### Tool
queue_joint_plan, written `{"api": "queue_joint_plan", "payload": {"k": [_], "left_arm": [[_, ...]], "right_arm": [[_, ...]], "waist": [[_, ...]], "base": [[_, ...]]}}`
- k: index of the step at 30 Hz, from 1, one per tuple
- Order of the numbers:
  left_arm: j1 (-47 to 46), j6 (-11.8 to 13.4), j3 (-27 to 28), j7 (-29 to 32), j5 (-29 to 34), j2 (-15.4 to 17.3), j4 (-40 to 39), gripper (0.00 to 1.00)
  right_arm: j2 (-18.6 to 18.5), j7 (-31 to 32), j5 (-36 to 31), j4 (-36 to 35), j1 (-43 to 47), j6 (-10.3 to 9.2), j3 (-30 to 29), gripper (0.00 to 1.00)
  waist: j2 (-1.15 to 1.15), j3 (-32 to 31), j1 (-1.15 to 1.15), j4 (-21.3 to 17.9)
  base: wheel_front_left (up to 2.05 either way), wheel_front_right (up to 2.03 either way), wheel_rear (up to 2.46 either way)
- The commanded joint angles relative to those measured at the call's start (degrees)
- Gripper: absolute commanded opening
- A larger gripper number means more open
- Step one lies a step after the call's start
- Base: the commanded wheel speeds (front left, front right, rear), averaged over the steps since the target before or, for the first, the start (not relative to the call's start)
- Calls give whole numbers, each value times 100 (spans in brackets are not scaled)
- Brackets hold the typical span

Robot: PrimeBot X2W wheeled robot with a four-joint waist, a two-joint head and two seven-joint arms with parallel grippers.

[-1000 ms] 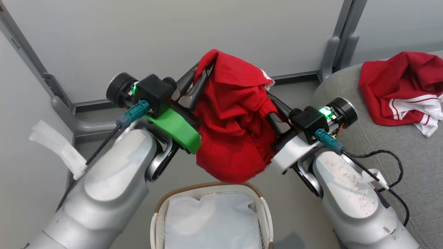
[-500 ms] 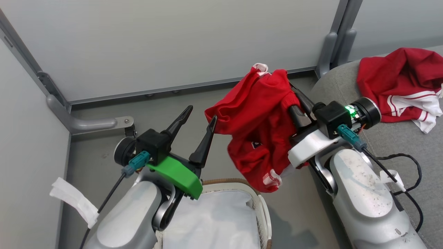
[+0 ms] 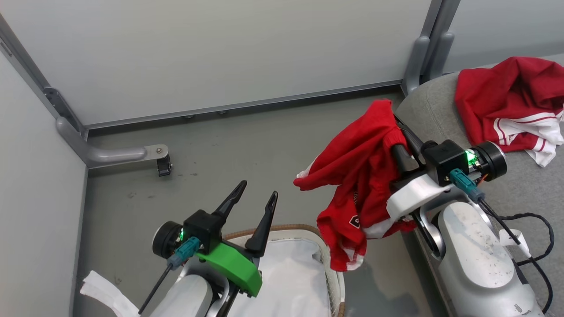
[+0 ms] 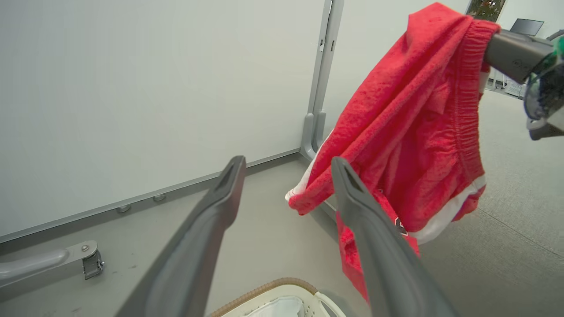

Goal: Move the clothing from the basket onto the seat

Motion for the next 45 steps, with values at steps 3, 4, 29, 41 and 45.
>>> {"api": "queue_joint_plan", "payload": {"k": [3, 4, 29, 41, 45], "left_arm": [[211, -50, 130, -17, 155, -90, 1, 100], [250, -55, 160, -17, 210, -123, 6, 100], [169, -148, 368, -10, 652, -330, -130, 100], [-23, -150, 108, -10, 579, -186, -48, 100], [-72, -150, 52, -10, 561, -166, -29, 100]], "right_arm": [[-18, -13, -46, -31, 135, -8, -92, 0], [-19, -13, -46, -36, 147, -8, -121, 0], [-16, -13, -50, -347, 335, -8, -601, 0], [-13, -13, 129, -468, 407, -8, -763, 0], [-15, -13, 93, -496, 416, -8, -886, 0]], "waist": [[0, 9, 0, -30], [0, 10, 0, -39], [0, 625, 0, -2039], [0, 911, 0, -2469], [0, 960, 0, -2354]], "base": [[0, 0, 0], [0, 0, 0], [0, 0, 0], [0, 0, 0], [0, 0, 0]]}}
